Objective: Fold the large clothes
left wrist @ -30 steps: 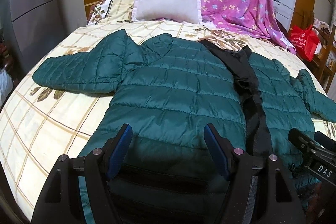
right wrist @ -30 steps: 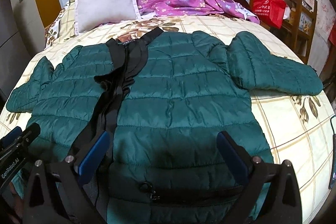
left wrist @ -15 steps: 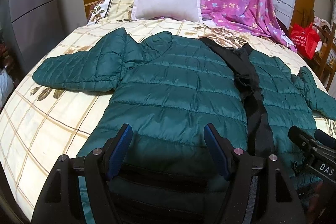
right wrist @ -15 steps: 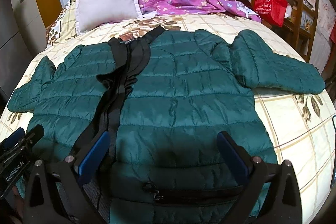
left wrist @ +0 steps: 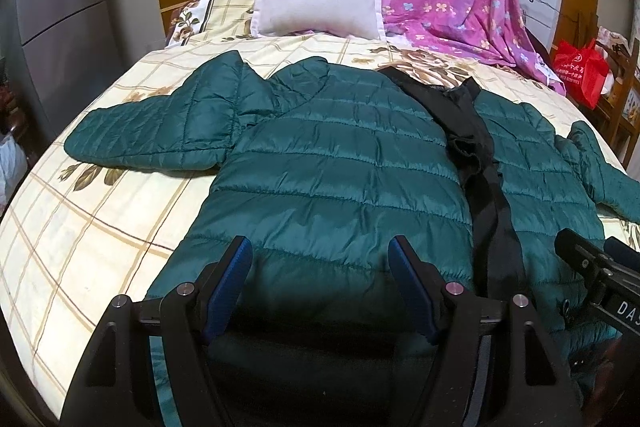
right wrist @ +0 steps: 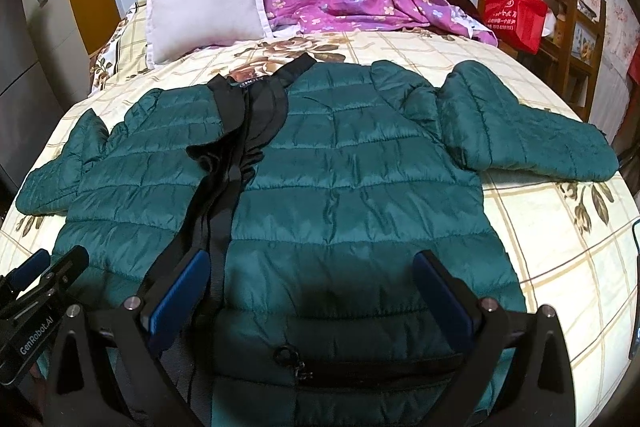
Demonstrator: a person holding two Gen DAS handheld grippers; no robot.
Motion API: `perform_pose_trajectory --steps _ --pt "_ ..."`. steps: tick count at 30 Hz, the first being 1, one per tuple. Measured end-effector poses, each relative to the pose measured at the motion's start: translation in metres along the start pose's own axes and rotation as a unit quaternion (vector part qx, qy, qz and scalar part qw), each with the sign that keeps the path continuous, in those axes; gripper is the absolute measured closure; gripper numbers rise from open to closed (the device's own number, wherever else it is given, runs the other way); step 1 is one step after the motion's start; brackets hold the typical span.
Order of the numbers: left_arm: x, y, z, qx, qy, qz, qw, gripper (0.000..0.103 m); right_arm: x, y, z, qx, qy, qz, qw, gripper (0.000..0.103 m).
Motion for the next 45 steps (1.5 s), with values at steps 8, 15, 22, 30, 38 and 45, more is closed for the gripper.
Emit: perform_pose_trajectory --steps 8,15,22,30,38,45 --pt "-0.005 0.001 0.000 0.001 0.007 -0.003 1.0000 0.068 0.000 0.001 -0.001 0.002 -0.007 -0.009 1.000 0.000" --pt "-0.004 0.002 0.001 0.002 0.005 -0.004 1.0000 0.068 0.002 -0.002 0.008 -0.017 0.020 0.023 0.999 0.000" --pt "-0.004 0.002 0.001 0.001 0.005 -0.004 1.0000 0.068 0.003 -0.003 0.008 -0.017 0.023 0.027 0.999 0.000" --pt "-0.002 0.002 0.002 0.003 0.005 -0.002 1.0000 0.068 0.003 -0.005 0.009 -0.023 0.027 0.030 0.999 0.000" --pt "-0.001 0.001 0.003 0.001 0.008 -0.003 1.0000 0.068 0.002 -0.006 0.009 -0.017 0.024 0.028 0.999 0.000" --pt "-0.001 0.000 0.003 0.000 0.006 -0.003 1.0000 0.068 0.001 -0.007 0.009 -0.017 0.021 0.026 0.999 0.000"
Point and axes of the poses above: each gripper's, at about its wrist camera, not at the fingertips, and y roughly against the way its jaws point, x to its right, z to its underside, the point moved 6 cm from there along -y, roughly the way its jaws point, and after that the axes turned 7 degrees about x, right-handed, at the moved point
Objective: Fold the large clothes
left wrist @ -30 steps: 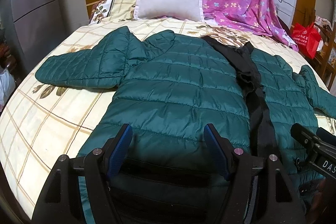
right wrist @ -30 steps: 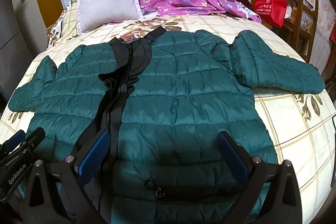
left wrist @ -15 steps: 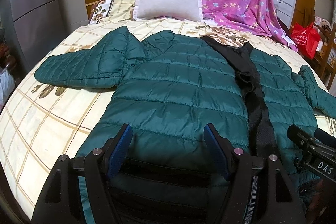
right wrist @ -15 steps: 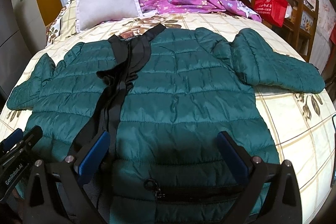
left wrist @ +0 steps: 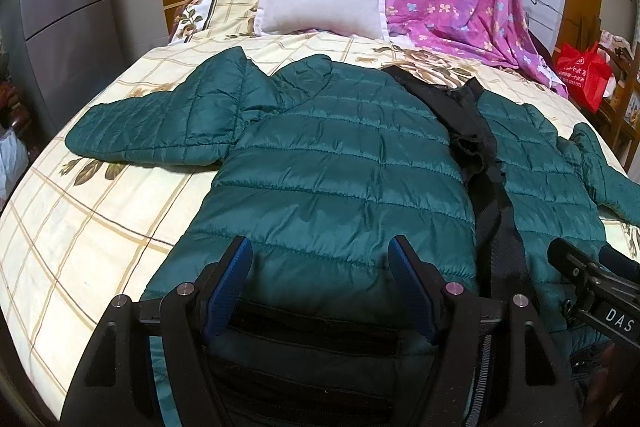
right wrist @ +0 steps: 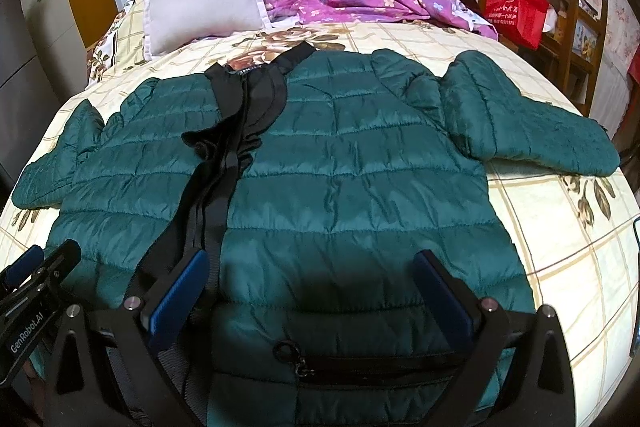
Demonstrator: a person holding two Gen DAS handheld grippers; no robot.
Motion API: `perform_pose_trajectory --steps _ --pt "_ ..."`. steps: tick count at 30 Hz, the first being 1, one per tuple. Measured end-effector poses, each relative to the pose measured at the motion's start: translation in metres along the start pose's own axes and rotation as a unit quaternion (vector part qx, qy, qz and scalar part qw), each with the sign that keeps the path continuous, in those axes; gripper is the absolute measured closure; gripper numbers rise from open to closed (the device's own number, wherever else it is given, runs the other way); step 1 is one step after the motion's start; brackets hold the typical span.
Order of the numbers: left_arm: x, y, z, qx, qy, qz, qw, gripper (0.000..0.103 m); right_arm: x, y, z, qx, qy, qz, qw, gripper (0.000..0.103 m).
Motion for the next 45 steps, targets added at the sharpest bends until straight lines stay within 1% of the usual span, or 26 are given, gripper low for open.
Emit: perform_pose_trajectory --steps 19,28,39,41,45 --pt "-0.007 -0.003 -0.001 -0.002 0.003 -0.009 0.9999 0.068 -0.001 -0.003 0.001 0.000 -0.002 -0.004 1.000 0.000" --pt "-0.015 -0.004 -0.005 -0.001 0.010 -0.018 0.9998 0.068 -0.010 -0.008 0.002 -0.003 0.006 -0.008 1.000 0.000" --pt "-0.024 -0.004 -0.006 -0.003 0.003 -0.024 0.9997 0.068 -0.011 -0.009 0.002 -0.005 0.007 -0.007 1.000 0.000" --pt "-0.027 -0.004 -0.007 -0.004 0.003 -0.025 0.9997 0.068 -0.011 -0.009 0.001 0.000 0.006 -0.007 1.000 0.000" --pt "-0.031 -0.002 -0.009 -0.002 -0.001 -0.028 0.9996 0.068 -0.009 -0.005 -0.002 -0.001 -0.004 -0.011 1.000 0.000"
Point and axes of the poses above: each gripper's, at about its wrist camera, not at the fingertips, and y roughly against the way its jaws point, x to its right, z to its underside, the point moved 6 cm from there along -y, roughly the way its jaws point, and after that the axes turned 7 degrees about x, right-handed, at the moved point
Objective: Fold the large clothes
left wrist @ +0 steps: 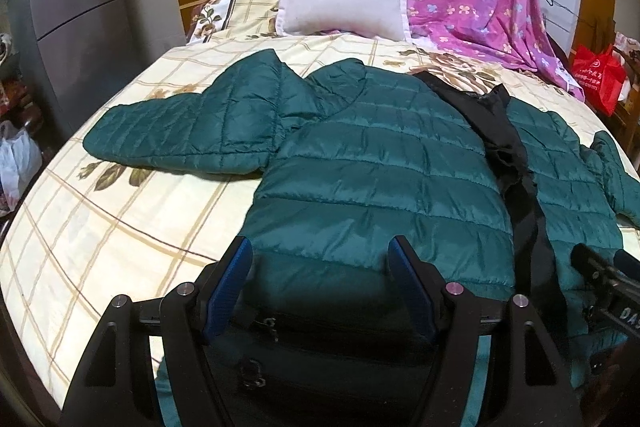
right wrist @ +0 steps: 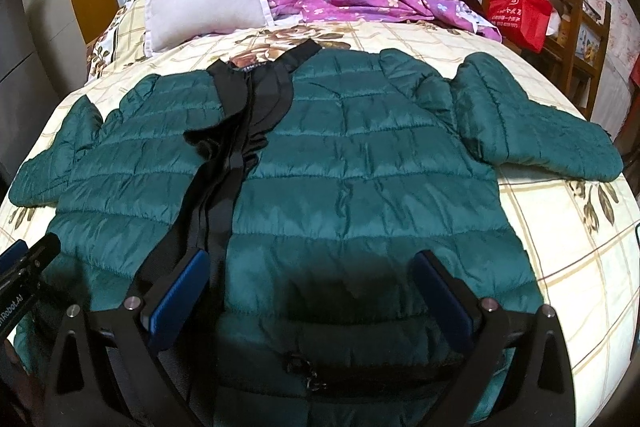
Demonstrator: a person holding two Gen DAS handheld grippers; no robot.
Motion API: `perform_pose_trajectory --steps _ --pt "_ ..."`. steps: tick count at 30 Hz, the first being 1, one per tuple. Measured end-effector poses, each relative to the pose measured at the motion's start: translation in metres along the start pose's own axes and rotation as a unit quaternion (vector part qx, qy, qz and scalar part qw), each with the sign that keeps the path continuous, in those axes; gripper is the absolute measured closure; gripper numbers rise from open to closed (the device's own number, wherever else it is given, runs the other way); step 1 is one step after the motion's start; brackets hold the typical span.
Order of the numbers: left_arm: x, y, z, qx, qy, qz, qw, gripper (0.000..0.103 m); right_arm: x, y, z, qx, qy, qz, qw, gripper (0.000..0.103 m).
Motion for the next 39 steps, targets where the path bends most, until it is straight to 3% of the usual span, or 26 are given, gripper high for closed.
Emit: perform_pose_trajectory --steps 9,14,22,32,39 --pt "0.012 0.026 0.017 -0.029 -0.012 0.041 0.9987 0.068 0.012 0.032 0.010 -0.012 0.022 -0.003 1.000 0.000" --pt "0.017 0.040 0.032 -0.037 -0.014 0.045 0.9982 0.068 0.019 0.041 0.021 -0.032 0.017 -0.015 0.999 0.000" --pt "0.024 0.053 0.048 -0.043 -0.017 0.046 0.9979 0.068 0.019 0.058 0.036 -0.017 0.025 -0.023 0.999 0.000" --pt "0.026 0.054 0.041 -0.033 -0.018 0.038 0.9986 0.068 0.032 0.057 0.037 -0.020 -0.022 -0.031 0.999 0.000" --pt "0.020 0.049 0.015 -0.007 -0.017 0.038 0.9991 0.068 0.025 0.045 0.018 -0.003 -0.024 -0.021 0.999 0.000"
Point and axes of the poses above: each gripper's, at about its wrist camera, not at the fingertips, and y roughly against the way its jaws point, x to its right, z to its underside, the point moved 6 cm from there along -y, roughly the way its jaws point, and after that the axes turned 7 degrees about x, right-handed, at the moved point
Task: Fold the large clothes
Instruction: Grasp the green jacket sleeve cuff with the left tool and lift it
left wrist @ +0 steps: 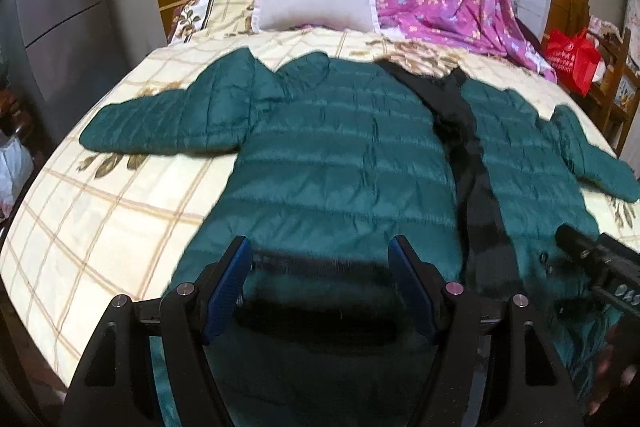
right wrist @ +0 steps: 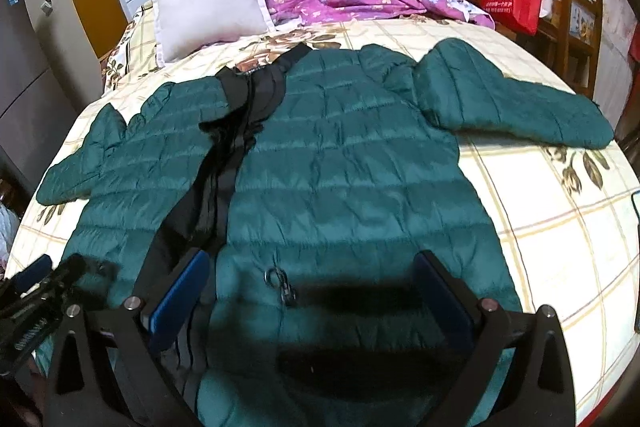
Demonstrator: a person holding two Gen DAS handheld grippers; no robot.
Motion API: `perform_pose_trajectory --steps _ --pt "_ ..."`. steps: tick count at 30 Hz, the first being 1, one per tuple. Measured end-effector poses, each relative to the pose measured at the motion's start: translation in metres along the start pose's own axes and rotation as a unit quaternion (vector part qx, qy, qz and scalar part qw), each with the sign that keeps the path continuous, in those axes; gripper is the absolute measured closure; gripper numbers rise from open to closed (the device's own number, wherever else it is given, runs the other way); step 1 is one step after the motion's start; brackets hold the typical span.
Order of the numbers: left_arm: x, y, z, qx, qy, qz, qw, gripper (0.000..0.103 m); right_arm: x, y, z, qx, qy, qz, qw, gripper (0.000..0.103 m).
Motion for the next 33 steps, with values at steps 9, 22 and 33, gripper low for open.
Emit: perform_pose_trajectory --steps 9,22,33 --pt "-0.024 -0.018 -0.035 0.004 0.018 0.008 0.9998 0.068 0.004 -0.024 -0.012 0.003 -0.007 0.025 1.000 0.000" --pt "-0.156 -0.061 -0.073 -0.004 0.100 -0.063 0.9929 0.068 0.001 -0.038 -0.018 0.000 -0.007 0.024 1.000 0.000" --pt "-0.332 -0.130 -0.080 0.008 0.256 -0.182 0.9493 0.068 -0.014 -0.044 -0.016 -0.007 0.013 0.013 1.000 0.000"
Point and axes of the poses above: each gripper's, at about its wrist camera, not at the fingertips, and y roughly against the way its jaws point, x to its right, z to its underside, the point moved 6 cm from there along -y, roughly the way its jaws point, and after that the axes turned 7 degrees about x, right-handed, at the moved point
